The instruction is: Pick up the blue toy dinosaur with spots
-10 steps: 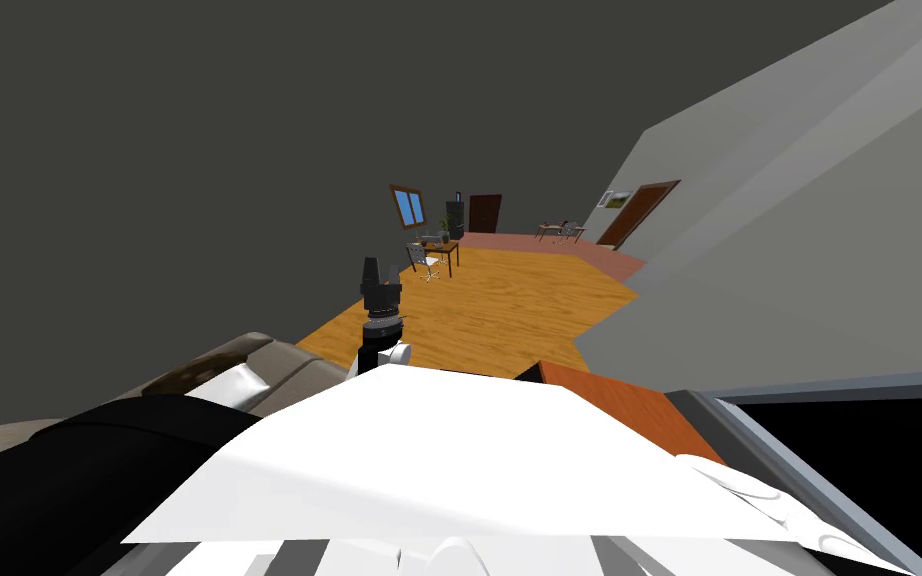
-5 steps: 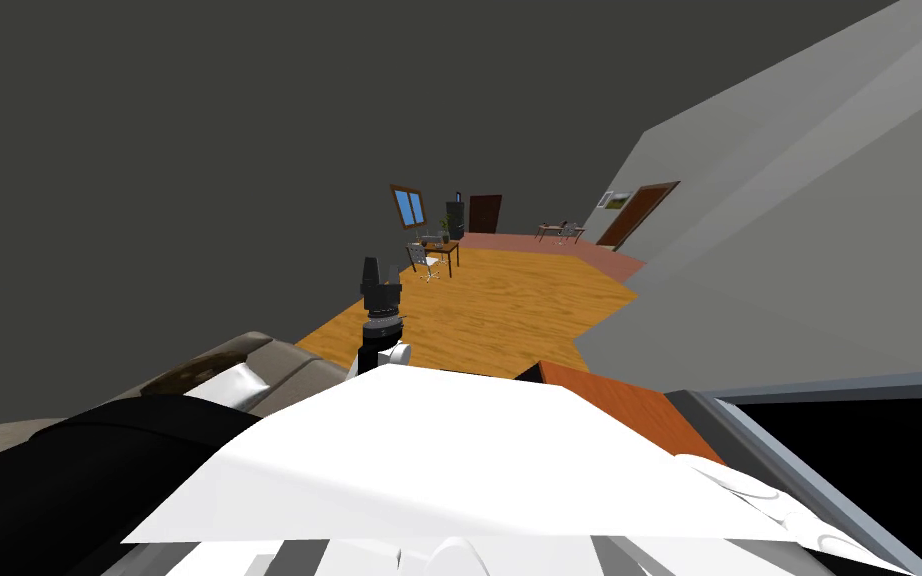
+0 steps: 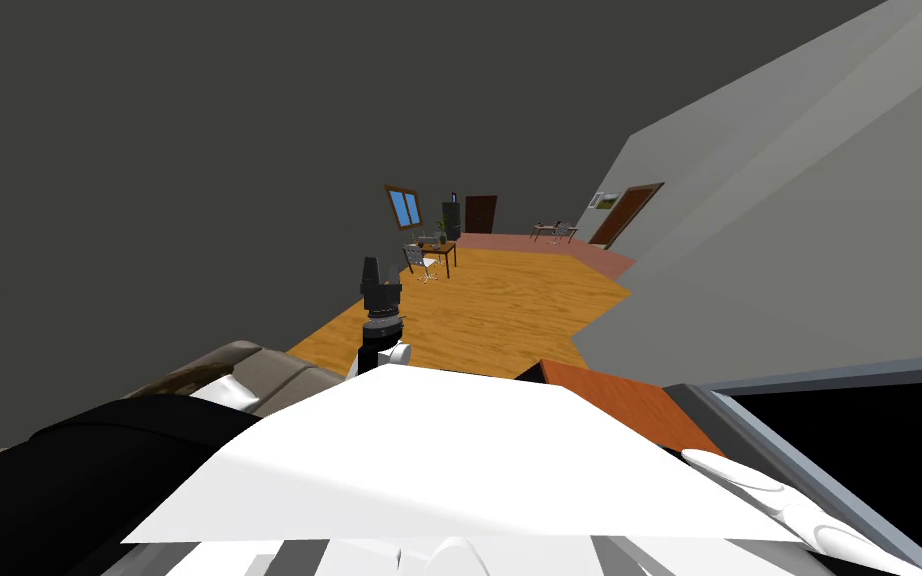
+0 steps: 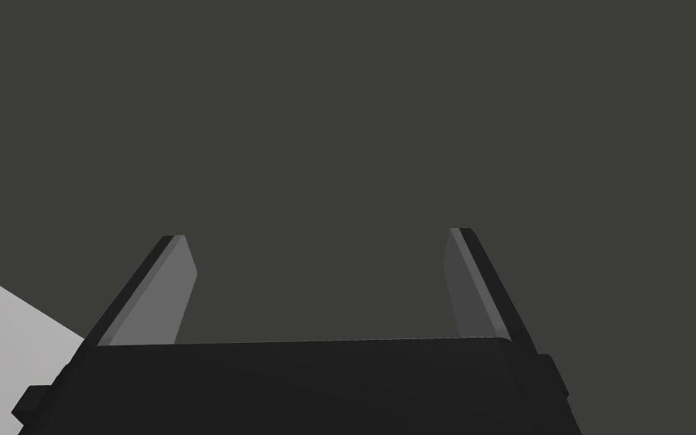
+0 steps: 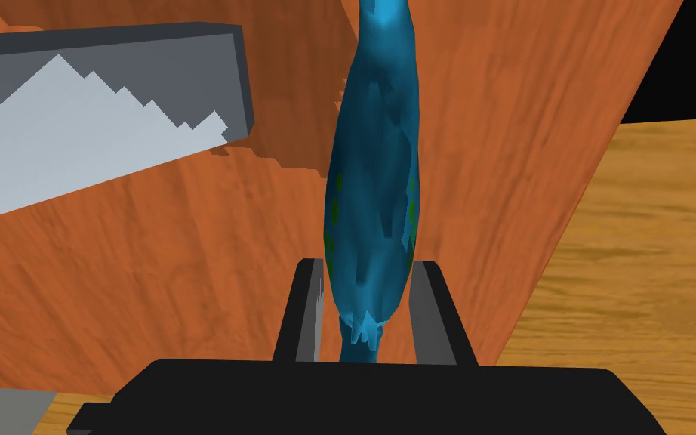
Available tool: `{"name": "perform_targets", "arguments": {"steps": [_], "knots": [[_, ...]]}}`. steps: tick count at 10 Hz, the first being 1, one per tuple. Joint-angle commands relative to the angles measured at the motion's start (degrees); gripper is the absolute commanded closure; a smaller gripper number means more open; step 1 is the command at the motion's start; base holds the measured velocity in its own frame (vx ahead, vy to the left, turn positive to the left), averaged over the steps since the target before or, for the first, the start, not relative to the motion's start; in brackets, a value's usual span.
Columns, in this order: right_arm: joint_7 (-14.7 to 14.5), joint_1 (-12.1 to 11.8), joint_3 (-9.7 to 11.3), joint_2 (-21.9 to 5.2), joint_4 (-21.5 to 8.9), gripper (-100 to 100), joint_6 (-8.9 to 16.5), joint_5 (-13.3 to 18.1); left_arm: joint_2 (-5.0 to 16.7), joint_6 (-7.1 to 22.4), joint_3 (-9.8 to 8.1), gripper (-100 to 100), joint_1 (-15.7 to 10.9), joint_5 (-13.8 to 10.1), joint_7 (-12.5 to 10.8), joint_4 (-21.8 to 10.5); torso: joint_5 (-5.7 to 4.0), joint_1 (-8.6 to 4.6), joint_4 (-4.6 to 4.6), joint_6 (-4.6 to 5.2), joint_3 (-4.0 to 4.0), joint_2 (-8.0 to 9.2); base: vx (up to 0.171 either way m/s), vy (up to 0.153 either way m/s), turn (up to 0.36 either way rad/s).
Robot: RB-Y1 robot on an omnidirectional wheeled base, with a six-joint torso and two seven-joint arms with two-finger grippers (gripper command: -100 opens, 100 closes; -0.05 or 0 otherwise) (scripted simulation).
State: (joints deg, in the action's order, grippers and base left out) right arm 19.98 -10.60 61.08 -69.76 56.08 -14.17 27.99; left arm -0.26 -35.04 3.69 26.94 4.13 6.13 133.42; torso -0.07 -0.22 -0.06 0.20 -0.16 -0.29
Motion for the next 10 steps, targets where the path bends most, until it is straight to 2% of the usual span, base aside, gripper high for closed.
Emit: {"name": "perform_targets", "arguments": {"steps": [1, 5, 6, 8, 9, 10], "knots": [[-0.9, 0.3, -0.9, 0.3, -2.4, 100, -2.4, 0.4, 0.0, 0.0, 0.00, 0, 0.0, 0.0, 0.0, 0.0, 0.00, 0.00, 0.00, 0.00, 0.00, 0.00, 0.021, 0.042, -0.043], [-3.1, 1.3, -3.2, 1.4, -8.7, 100, -8.3, 1.4, 0.0, 0.0, 0.00, 0, 0.0, 0.0, 0.0, 0.0, 0.04, 0.04, 0.00, 0.00, 0.01, 0.01, 0.019, 0.050, -0.064], [-3.1, 1.3, -3.2, 1.4, -8.8, 100, -8.3, 1.4, 0.0, 0.0, 0.00, 0, 0.0, 0.0, 0.0, 0.0, 0.03, 0.01, 0.01, 0.00, 0.00, 0.00, 0.013, 0.029, -0.027], [-4.5, 1.9, -4.8, 2.2, -12.7, 100, -12.0, 2.1, 0.0, 0.0, 0.00, 0, 0.0, 0.0, 0.0, 0.0, 0.03, -0.02, 0.00, 0.02, 0.00, 0.00, 0.020, 0.041, -0.073], [-4.3, 1.7, -4.5, 2.2, -11.9, 100, -10.8, 1.9, 0.0, 0.0, 0.00, 0, 0.0, 0.0, 0.0, 0.0, 0.04, 0.03, 0.00, 0.05, 0.01, 0.01, 0.006, 0.025, -0.028], [-4.5, 1.7, -4.6, 2.2, -12.2, 0, -11.2, 1.9, 0.0, 0.0, 0.00, 0, 0.0, 0.0, 0.0, 0.0, 0.03, -0.02, 0.01, 0.01, 0.03, 0.04, 0.000, 0.000, 0.000]]}}
